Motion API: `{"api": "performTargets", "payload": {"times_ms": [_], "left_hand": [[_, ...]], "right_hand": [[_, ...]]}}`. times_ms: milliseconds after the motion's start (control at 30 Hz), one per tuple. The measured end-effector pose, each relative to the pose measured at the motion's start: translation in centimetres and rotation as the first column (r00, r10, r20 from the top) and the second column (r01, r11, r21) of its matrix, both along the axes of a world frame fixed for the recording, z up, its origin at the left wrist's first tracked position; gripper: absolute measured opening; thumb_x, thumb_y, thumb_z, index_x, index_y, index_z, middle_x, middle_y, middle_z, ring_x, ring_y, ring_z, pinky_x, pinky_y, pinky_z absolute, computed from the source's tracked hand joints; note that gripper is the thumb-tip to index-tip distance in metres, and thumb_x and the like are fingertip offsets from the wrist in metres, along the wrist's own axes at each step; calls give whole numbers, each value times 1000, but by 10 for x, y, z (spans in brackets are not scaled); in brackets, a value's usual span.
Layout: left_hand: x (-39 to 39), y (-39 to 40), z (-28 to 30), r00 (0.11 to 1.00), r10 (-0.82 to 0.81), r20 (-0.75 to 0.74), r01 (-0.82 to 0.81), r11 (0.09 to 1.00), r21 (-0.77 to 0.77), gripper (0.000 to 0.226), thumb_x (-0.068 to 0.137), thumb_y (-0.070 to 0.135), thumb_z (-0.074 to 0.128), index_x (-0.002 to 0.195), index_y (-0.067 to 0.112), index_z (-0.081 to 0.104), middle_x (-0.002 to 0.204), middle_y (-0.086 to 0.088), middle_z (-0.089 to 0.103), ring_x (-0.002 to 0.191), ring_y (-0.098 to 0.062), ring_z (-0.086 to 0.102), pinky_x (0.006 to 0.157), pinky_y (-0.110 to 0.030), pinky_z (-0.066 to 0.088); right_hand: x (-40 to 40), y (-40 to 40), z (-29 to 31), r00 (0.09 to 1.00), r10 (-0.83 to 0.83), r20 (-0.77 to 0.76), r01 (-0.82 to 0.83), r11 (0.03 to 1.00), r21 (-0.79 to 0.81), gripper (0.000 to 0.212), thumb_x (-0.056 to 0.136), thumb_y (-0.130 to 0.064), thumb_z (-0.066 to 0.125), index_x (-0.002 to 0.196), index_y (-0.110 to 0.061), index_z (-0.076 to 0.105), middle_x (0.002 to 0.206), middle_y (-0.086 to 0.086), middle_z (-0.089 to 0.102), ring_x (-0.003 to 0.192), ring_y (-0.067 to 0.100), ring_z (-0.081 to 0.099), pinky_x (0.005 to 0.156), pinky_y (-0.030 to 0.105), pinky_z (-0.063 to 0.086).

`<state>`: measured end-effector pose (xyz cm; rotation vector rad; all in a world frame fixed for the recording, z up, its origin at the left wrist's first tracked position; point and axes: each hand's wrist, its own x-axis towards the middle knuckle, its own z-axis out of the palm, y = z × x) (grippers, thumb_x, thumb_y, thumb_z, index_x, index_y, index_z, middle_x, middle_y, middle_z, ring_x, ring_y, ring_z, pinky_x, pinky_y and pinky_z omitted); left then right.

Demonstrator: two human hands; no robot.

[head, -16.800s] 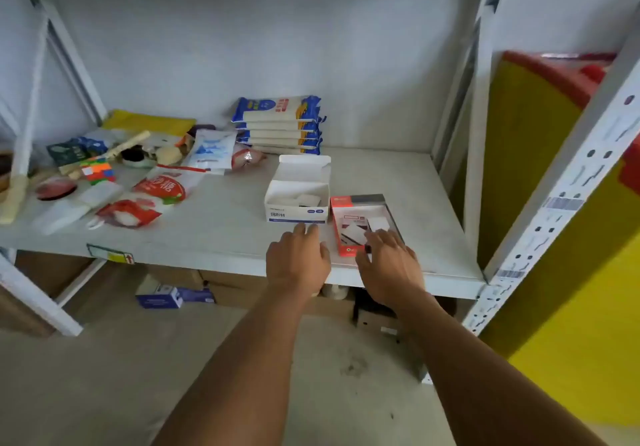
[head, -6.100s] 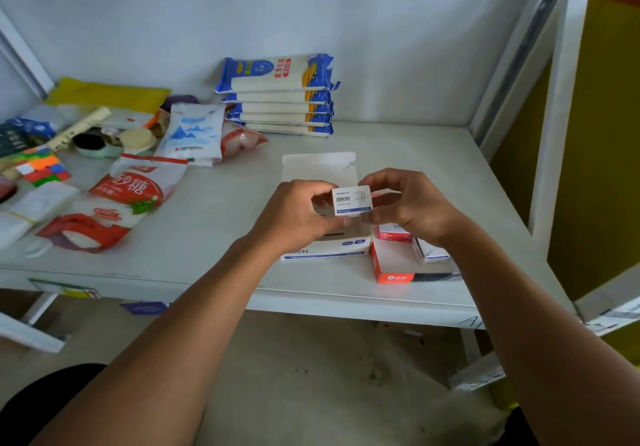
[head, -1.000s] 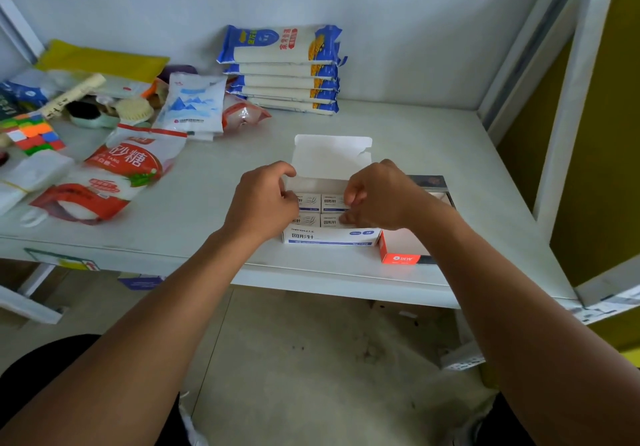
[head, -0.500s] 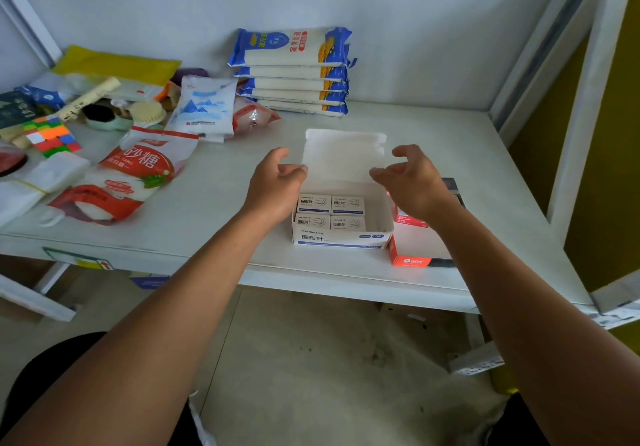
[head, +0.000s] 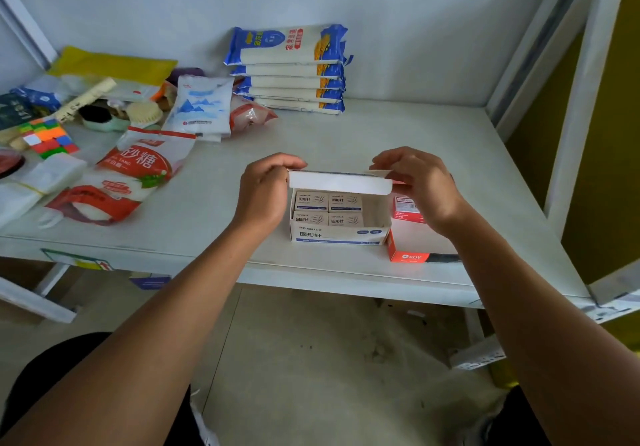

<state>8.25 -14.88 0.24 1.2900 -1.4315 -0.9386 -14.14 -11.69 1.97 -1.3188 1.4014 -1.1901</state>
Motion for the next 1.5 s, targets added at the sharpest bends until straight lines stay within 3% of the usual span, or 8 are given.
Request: {"api": "performTargets", "payload": {"times_ms": [167,333,467,567,800,1067,1300,1500], "left_hand": [[-7,-2,6,985,117,-130,-110,992,58,25,85,19,43,87,22,67,84,4,67,82,-16,66,83,-41,55],[-18,-17,16,928,160,-335,-114,982,153,26,97,13,44,121,16,53,111,-4,53,97,-20,65,75,-22,49],[-19,-21,6,984,109,-142,-89,986,139,54,79,32,55,131,22,49,126,-5,59,115,-24,59,101,-39,46],[-34,-3,4,988,110,108,-104,993,-62,43,88,16,55,131,16,51,133,-3,57,110,-13,57,91,-21,40],[-82,14,3,828,-74,556,280,913,-295,34,81,26,58,112,16,66,112,-2,69,107,-25,61,94,-41,47],[-118,13,-3,588,-221,778,458,884,-96,39,73,30,68,112,29,62,109,2,65,123,-17,41,91,-37,29],[-126,11,-4,485,-227,845,474,880,-35,55,70,32,71,122,29,53,108,3,63,124,-19,40,94,-42,27],[-132,8,-5,421,-210,882,478,878,-19,50,69,32,72,116,27,56,100,7,63,116,-20,42,90,-43,26]], "right_hand": [[-10,-2,-7,995,-98,-25,98,995,19,29,96,-17,40,108,-10,65,108,11,69,104,28,64,93,40,53],[-23,-6,-10,961,-266,-78,269,963,21,23,96,-17,44,104,-12,65,102,11,69,97,24,66,88,35,54],[-39,-5,-13,896,-279,-346,302,953,15,20,94,-19,50,106,-17,65,102,0,66,90,15,63,73,26,50],[-50,-1,-12,793,-172,-584,243,969,44,19,89,-22,58,106,-22,68,101,-5,64,77,11,56,60,21,42],[-57,13,-18,529,45,-847,64,994,93,49,74,-35,79,120,-28,66,110,-8,57,108,26,50,90,35,49],[-62,17,-19,551,65,-832,-36,998,54,37,68,-32,83,102,-21,72,99,0,69,88,20,60,78,34,55],[-74,17,-14,725,49,-686,-7,998,64,36,74,-36,79,105,-22,69,97,-6,66,82,11,60,64,18,45],[-91,17,-9,652,-15,-758,126,988,89,37,80,-33,74,113,-19,66,110,2,65,90,21,57,62,27,51]]}}
